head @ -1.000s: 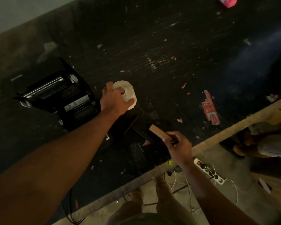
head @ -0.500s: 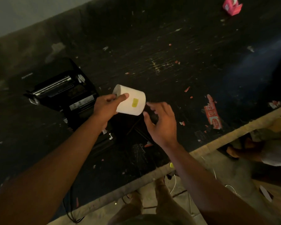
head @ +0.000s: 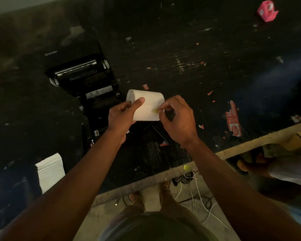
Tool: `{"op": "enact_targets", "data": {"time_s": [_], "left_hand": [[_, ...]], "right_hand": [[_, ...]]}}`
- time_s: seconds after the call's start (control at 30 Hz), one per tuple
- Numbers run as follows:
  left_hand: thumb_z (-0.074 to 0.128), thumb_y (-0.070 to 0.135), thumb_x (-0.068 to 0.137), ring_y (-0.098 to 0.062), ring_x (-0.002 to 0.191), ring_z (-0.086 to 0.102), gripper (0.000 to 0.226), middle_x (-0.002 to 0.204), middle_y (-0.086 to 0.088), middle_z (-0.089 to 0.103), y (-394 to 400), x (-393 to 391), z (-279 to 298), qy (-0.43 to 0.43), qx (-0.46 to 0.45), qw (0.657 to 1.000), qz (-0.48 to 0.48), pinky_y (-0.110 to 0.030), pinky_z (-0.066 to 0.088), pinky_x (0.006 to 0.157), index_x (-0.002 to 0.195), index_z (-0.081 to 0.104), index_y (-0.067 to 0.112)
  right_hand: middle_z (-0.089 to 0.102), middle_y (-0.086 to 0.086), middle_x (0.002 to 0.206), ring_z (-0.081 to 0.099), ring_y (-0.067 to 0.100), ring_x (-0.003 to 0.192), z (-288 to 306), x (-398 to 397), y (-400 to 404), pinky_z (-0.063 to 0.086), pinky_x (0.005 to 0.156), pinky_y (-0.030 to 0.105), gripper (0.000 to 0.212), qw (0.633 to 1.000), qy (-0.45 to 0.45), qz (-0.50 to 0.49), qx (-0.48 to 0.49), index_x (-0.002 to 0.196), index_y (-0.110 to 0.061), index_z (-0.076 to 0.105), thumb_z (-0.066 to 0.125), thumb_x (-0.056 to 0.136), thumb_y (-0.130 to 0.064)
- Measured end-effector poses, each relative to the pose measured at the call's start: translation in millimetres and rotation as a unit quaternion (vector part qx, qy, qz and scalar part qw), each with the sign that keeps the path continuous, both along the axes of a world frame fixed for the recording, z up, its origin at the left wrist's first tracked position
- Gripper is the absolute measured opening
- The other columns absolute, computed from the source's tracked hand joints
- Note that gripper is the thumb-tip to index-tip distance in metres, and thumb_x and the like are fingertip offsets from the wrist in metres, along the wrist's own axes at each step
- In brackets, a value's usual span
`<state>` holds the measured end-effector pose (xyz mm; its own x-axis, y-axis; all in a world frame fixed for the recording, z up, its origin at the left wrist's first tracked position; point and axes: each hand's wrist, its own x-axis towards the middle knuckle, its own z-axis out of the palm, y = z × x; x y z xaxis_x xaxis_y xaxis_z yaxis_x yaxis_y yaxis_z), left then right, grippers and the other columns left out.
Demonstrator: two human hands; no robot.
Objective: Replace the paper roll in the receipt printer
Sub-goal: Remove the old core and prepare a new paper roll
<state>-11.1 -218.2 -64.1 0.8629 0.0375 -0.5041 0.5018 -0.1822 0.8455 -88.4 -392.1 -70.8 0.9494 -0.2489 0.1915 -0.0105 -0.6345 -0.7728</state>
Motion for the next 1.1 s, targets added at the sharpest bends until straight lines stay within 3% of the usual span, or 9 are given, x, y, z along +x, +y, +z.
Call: {"op": "enact_targets", "data": {"time_s": [0.1, 0.3, 0.4, 0.53, 0.67, 0.83, 0.97, 1.03, 1.1], "left_hand": [[0.088, 0.051, 0.074, -0.013, 0.106, 0.07, 0.02, 0.108, 0.007, 0.074, 12.1, 1.4, 2.7, -0.009, -0.009, 1.0, 0.019, -0.033, 0.062, 0.078, 0.075, 0.077, 0.034], [0.085, 0.055, 0.073, -0.013, 0.108, 0.072, 0.032, 0.115, 0.003, 0.077, 45.3, -1.8, 14.2, -0.003, -0.047, 0.999, 0.022, -0.032, 0.062, 0.079, 0.093, 0.079, 0.031], [0.082, 0.05, 0.08, -0.01, 0.105, 0.075, 0.013, 0.104, 0.01, 0.082, 65.4, -8.2, 20.1, 0.012, -0.082, 0.997, 0.011, -0.028, 0.062, 0.077, 0.082, 0.083, 0.038], [0.081, 0.049, 0.082, -0.014, 0.112, 0.073, 0.005, 0.111, 0.008, 0.081, 92.6, -19.5, 20.7, 0.029, -0.11, 0.993, 0.011, -0.039, 0.06, 0.092, 0.084, 0.083, 0.045], [0.089, 0.055, 0.068, -0.015, 0.112, 0.075, 0.046, 0.116, 0.005, 0.08, 114.8, -35.0, 14.3, 0.04, -0.157, 0.986, 0.031, -0.038, 0.062, 0.089, 0.108, 0.077, 0.035], [0.091, 0.055, 0.058, -0.019, 0.111, 0.075, 0.071, 0.114, 0.002, 0.081, 130.8, -51.1, 5.0, 0.068, -0.179, 0.979, 0.068, -0.038, 0.063, 0.085, 0.119, 0.069, 0.027], [0.097, 0.052, 0.05, -0.026, 0.115, 0.073, 0.084, 0.121, -0.003, 0.078, 136.5, -62.0, 3.6, 0.111, -0.23, 0.962, 0.093, -0.042, 0.063, 0.088, 0.123, 0.066, 0.027], [0.089, 0.045, 0.066, -0.03, 0.12, 0.07, 0.069, 0.128, -0.007, 0.074, 138.9, -65.9, 3.0, 0.125, -0.264, 0.95, 0.107, -0.045, 0.064, 0.088, 0.126, 0.063, 0.028], [0.089, 0.044, 0.068, -0.032, 0.123, 0.07, 0.071, 0.131, -0.008, 0.074, 141.9, -68.4, 0.9, 0.128, -0.299, 0.939, 0.115, -0.048, 0.063, 0.091, 0.131, 0.059, 0.031]], "right_hand": [[0.065, -0.001, 0.101, 0.064, 0.016, 0.089, -13.7, -11.0, -20.5, 0.054, 0.077, 0.027, 0.009, 0.996, 0.069, -0.05, 0.021, 0.087, -0.02, 0.07, 0.078, 0.085, -0.017], [0.071, 0.01, 0.107, 0.07, 0.024, 0.094, -72.3, -34.1, -38.2, 0.062, 0.077, 0.041, 0.01, 0.954, 0.294, -0.046, -0.036, 0.091, -0.012, 0.072, 0.076, 0.09, -0.021], [0.072, 0.009, 0.099, 0.071, 0.024, 0.088, -89.2, -35.5, -30.7, 0.05, 0.063, 0.024, 0.016, 0.951, 0.299, -0.062, -0.055, 0.085, -0.016, 0.064, 0.08, 0.086, -0.018], [0.069, 0.001, 0.092, 0.07, 0.02, 0.087, -95.0, -27.1, -28.9, 0.051, 0.063, 0.027, 0.036, 0.95, 0.296, -0.097, -0.025, 0.09, -0.02, 0.056, 0.089, 0.077, -0.018], [0.069, 0.001, 0.098, 0.07, 0.021, 0.089, -93.7, -16.5, -31.0, 0.047, 0.059, 0.022, 0.048, 0.952, 0.296, -0.074, -0.02, 0.104, -0.017, 0.055, 0.092, 0.073, -0.019], [0.062, 0.004, 0.125, 0.058, 0.026, 0.116, -79.2, 11.5, -22.3, 0.051, 0.094, 0.042, 0.046, 0.966, 0.196, 0.049, -0.161, 0.124, -0.022, 0.06, 0.079, 0.082, -0.028], [0.05, 0.006, 0.153, 0.045, 0.03, 0.142, -73.6, 51.2, 5.1, 0.037, 0.114, 0.053, 0.057, 0.883, 0.263, 0.272, -0.279, 0.146, -0.031, 0.054, 0.066, 0.091, -0.019], [0.045, 0.009, 0.159, 0.041, 0.031, 0.146, -75.6, 64.7, 17.2, 0.033, 0.118, 0.053, 0.055, 0.839, 0.317, 0.312, -0.313, 0.145, -0.031, 0.056, 0.064, 0.093, -0.014], [0.052, 0.01, 0.154, 0.047, 0.03, 0.142, -77.5, 72.9, 23.2, 0.037, 0.116, 0.047, 0.045, 0.844, 0.328, 0.294, -0.306, 0.135, -0.026, 0.065, 0.064, 0.093, -0.01]]}}
